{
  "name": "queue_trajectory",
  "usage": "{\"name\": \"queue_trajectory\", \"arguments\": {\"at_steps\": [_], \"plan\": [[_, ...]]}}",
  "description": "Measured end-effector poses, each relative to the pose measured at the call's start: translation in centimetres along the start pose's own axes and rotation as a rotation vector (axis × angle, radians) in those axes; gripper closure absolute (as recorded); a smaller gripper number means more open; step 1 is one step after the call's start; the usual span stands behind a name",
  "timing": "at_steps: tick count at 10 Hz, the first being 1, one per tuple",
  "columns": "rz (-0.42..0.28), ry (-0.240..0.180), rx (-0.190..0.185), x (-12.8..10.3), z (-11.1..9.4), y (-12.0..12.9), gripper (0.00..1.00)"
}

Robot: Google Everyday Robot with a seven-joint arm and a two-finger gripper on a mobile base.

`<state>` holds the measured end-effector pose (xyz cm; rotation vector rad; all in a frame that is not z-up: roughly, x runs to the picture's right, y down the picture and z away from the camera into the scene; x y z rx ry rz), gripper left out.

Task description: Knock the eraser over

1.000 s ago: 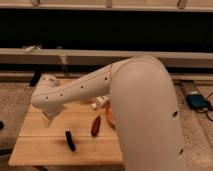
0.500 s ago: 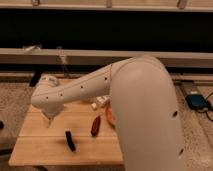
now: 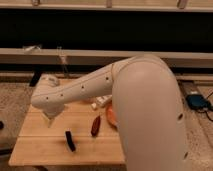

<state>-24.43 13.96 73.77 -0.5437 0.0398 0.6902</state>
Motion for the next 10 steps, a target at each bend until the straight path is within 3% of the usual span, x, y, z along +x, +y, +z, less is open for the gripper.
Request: {"name": "queue_trajectory", "arguments": {"at_steps": [3, 10], "plan": [[-0.004, 0.019, 0.004, 1.5, -1.1, 0.1, 0.2], [0.0, 0.121, -0.058, 6.4, -1.3, 2.4, 0.2]]}}
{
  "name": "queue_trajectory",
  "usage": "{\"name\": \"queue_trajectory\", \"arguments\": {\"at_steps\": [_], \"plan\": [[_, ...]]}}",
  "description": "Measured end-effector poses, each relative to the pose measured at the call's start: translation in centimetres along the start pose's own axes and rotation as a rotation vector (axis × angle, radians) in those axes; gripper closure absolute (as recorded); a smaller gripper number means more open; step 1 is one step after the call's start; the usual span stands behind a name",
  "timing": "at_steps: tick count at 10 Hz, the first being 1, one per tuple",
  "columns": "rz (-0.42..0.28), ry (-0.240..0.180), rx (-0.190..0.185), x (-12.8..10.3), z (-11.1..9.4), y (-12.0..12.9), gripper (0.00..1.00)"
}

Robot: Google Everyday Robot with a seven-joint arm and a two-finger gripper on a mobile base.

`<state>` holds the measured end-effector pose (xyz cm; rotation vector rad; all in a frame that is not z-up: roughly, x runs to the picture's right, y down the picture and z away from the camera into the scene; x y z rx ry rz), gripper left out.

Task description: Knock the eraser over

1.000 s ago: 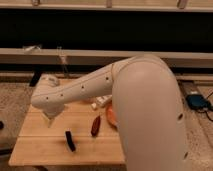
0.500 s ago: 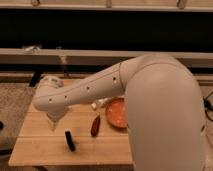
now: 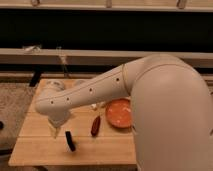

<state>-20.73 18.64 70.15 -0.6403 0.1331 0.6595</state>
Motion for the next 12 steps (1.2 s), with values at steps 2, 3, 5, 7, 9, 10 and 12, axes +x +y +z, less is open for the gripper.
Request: {"name": "queue_trajectory", "arguments": {"at_steps": [2, 3, 5, 7, 9, 10, 12], "plan": [[0.013, 0.026, -0.009, 1.1, 0.6, 0.3, 0.2], [0.027, 0.036, -0.012, 1.7, 0.8, 0.1, 0.2], [0.035, 0.053, -0.017, 2.4, 1.1, 0.3, 0.2], [0.055, 0.07, -0.023, 3.4, 1.4, 0.1, 0.2], [0.062, 0.087, -0.024, 3.8, 1.8, 0.1, 0.2], [0.071, 0.097, -0.02, 4.1, 2.0, -0.2, 0.2], [0.086, 0.112, -0.013, 4.6, 2.3, -0.7, 0.2]]}}
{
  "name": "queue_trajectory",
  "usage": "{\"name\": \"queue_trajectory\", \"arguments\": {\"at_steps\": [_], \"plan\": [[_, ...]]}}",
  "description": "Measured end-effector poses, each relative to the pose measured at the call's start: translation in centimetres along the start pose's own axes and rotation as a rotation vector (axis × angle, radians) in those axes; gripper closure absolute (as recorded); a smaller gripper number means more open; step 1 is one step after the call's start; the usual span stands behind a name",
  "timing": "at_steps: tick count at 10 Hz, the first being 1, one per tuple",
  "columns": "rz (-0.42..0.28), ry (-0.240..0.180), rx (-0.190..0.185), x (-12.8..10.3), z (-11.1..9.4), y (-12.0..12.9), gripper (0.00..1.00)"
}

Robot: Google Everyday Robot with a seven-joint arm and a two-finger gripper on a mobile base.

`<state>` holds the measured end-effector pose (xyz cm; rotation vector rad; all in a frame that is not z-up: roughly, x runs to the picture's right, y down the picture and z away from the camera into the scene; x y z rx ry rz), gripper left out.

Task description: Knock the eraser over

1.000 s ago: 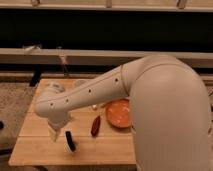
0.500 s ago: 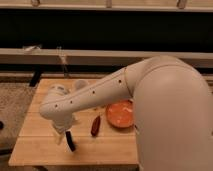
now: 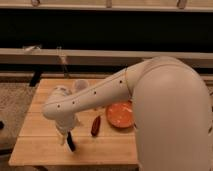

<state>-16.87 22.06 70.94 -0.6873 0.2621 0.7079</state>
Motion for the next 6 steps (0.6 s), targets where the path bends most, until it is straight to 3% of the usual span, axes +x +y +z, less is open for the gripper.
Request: {"name": "queue_trajectory", "arguments": {"at_steps": [6], "plan": [[0.062, 0.034, 0.049, 1.1, -0.1, -2.2, 0.2]]}}
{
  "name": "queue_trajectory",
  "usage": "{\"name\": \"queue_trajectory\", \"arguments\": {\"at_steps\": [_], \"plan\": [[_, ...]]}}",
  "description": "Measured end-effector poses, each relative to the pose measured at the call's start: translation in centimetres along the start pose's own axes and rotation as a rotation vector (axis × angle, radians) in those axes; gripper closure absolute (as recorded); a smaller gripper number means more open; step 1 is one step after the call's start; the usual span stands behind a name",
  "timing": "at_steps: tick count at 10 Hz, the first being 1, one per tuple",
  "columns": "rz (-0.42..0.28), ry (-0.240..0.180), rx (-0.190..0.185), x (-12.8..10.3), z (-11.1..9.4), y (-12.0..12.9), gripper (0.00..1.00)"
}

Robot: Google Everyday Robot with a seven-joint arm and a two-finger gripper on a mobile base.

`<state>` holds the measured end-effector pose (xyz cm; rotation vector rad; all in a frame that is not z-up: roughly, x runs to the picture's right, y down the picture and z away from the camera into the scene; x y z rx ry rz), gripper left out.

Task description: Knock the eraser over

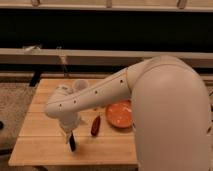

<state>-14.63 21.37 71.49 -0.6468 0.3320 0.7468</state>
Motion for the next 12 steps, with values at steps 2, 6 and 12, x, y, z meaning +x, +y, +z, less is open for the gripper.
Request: {"name": "queue_trajectory", "arguments": {"at_steps": [2, 6, 12], "plan": [[0.026, 0.001, 0.019, 0.4, -0.3, -1.0, 0.2], [0.049, -0.02, 0.019, 0.7, -0.7, -1.8, 0.2], [0.042, -0.039, -0.004, 0.5, -0.8, -1.5, 0.2]]}}
